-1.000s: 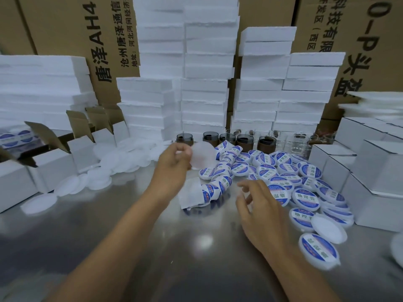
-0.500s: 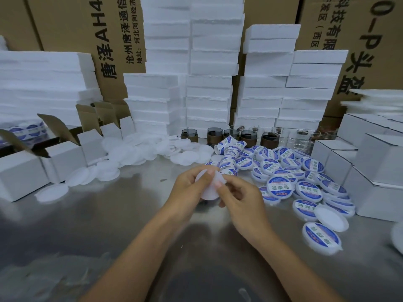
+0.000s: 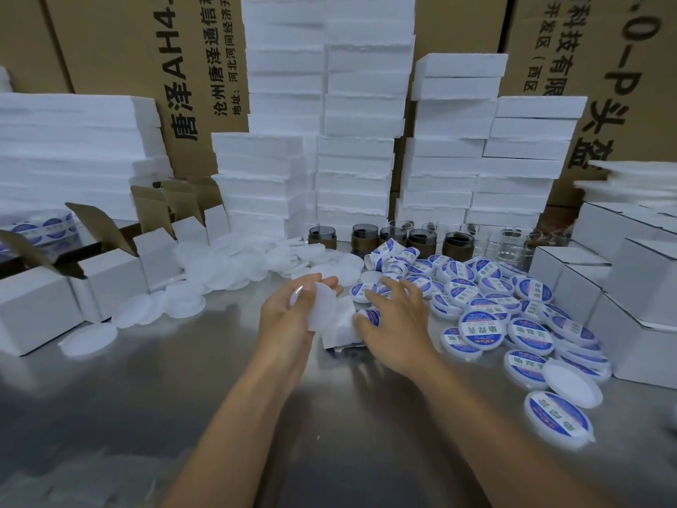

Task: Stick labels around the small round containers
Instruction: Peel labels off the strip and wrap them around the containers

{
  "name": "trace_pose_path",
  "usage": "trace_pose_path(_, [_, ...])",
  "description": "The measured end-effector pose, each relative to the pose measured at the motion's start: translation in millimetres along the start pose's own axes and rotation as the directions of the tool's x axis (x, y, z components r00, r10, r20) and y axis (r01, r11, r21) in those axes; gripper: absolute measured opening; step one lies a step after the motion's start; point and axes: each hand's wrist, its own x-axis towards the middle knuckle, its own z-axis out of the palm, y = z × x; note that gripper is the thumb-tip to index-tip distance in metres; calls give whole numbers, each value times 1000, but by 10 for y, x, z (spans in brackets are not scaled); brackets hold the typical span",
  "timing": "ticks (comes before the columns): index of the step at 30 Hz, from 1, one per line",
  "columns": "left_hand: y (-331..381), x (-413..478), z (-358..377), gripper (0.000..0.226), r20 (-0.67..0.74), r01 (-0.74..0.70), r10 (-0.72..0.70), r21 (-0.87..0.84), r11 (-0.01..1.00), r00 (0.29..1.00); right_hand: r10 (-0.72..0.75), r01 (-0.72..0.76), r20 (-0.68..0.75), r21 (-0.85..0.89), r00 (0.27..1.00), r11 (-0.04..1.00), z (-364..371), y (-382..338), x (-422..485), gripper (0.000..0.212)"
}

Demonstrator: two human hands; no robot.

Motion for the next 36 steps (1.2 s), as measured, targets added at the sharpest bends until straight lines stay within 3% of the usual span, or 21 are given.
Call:
trace_pose_path(5, [12,-40,25,19,15,7,-6,-21,1000,1000,36,-37,199,-1,979,999,0,-49,122,40])
trace_pose_path(9, [19,-33,25,21,-17,14,-14,23,1000,1000,19,-37,237,70,971,997,-47,-83,129,27])
trace_pose_path(13, [49,-41,26,20,-30,7,-9,-44,999,1000,-89,54,188,183,978,982,-105,-27,20,34])
trace_pose_path(18, [87,-30,12,18,-67,20,-30,-153,988,997,-202,198,20,128,979,972,-172,60,-134,30])
trace_pose_path(22, [73,-16,11,15,-56,65,-73,-138,988,996,-256,259,-49,67,966,964,-238,155,-243,60])
trace_pose_path(25, [21,-32,25,10,-37,40,-37,83,996,999,-343,338,-92,-65,935,939,-272,225,-324,54])
trace_pose_path(29, [-68,-90,41,8,47,-53,37,418,907,998,-339,331,-158,-75,928,941,-306,300,-427,50])
trace_pose_path(36, [-120,-93,23,7,165,-174,92,604,778,982,-275,290,-246,27,929,957,-261,319,-485,40])
